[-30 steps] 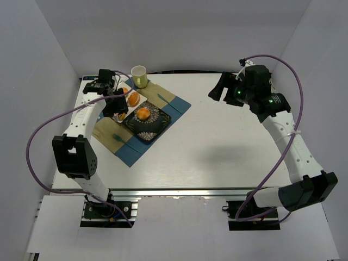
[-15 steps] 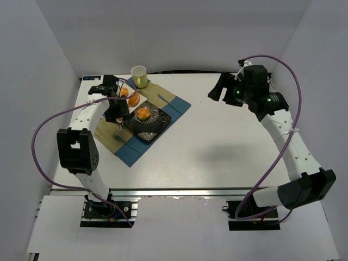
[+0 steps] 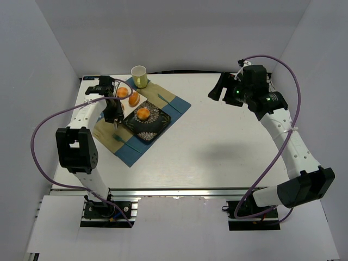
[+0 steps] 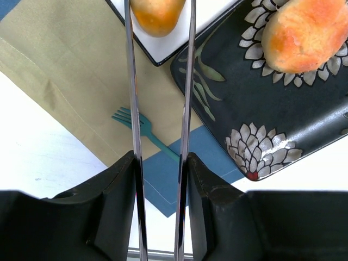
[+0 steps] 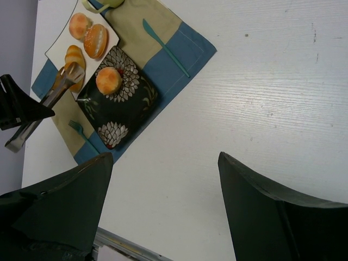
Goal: Place the bread
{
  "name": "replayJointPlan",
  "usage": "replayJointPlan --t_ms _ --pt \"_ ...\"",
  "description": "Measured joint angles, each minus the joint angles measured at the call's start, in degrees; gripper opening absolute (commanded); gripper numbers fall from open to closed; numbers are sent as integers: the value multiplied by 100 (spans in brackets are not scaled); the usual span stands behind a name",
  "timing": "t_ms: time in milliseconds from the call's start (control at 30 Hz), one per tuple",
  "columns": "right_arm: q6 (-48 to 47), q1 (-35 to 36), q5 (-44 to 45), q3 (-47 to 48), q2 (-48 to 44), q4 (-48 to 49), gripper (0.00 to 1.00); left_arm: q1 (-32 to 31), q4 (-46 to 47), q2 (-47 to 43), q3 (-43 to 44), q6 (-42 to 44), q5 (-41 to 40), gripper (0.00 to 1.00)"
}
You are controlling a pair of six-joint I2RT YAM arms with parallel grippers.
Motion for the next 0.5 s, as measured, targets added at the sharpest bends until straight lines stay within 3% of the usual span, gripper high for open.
replayJointPlan --t_ms 267,500 --pt "2 0 -9 0 11 2 84 28 -232 33 780 -70 -22 34" --pt "4 0 -44 2 11 0 85 -20 177 -289 1113 -140 752 35"
